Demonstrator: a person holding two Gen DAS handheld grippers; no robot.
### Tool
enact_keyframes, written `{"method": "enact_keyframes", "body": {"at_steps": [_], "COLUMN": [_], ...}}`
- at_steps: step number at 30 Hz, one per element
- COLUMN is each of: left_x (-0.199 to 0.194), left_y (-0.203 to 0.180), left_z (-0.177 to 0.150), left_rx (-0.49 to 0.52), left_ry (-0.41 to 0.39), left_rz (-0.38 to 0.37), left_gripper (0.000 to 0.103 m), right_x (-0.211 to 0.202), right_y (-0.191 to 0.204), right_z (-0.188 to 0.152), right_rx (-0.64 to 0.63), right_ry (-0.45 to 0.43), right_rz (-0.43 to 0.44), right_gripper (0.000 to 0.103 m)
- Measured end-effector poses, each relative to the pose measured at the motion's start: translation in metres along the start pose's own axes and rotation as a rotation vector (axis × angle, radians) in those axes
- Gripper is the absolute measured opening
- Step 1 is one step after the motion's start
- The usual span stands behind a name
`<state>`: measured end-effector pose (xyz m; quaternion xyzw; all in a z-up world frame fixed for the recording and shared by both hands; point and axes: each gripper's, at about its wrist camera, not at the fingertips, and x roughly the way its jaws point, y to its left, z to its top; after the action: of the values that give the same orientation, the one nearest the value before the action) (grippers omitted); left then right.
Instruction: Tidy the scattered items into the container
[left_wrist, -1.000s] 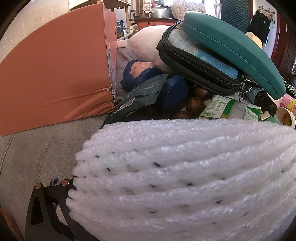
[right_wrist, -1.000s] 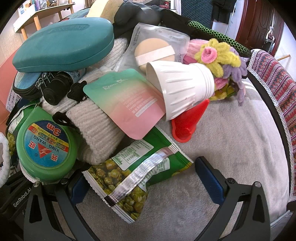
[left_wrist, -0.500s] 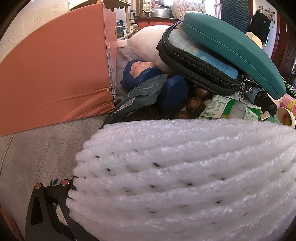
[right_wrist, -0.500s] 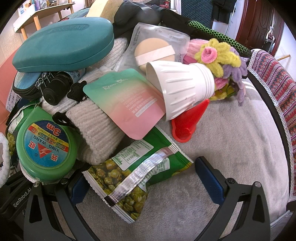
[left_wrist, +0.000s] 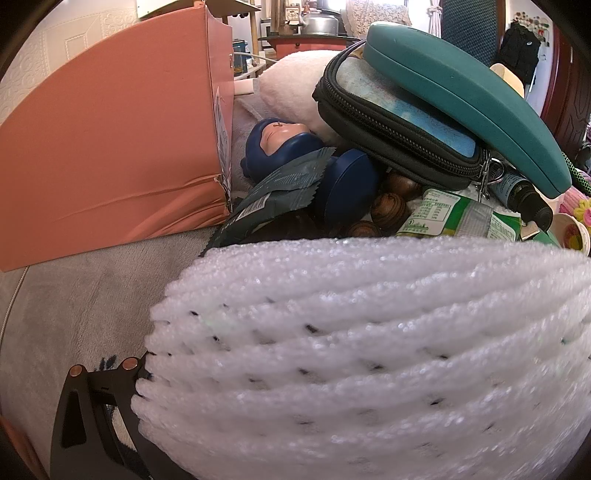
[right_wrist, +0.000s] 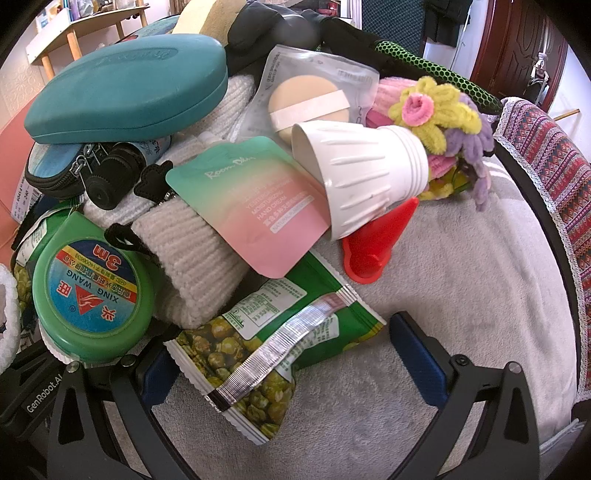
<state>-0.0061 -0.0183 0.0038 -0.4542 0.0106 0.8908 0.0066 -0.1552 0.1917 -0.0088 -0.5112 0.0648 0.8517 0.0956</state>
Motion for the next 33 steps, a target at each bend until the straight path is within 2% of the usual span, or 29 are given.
{"method": "enact_keyframes", "body": {"at_steps": [33], "left_x": [-0.0003], "left_y": [0.0001], "left_z": [0.0005], "left_rx": [0.004], "left_ry": [0.003], "left_rz": [0.002], "left_gripper": [0.103], "right_x": [0.0065], "right_y": [0.0013], "right_z": [0.0045], "right_rx": [-0.001], "right_ry": [-0.001], "right_rz": [-0.002], "right_gripper": [0.103]}}
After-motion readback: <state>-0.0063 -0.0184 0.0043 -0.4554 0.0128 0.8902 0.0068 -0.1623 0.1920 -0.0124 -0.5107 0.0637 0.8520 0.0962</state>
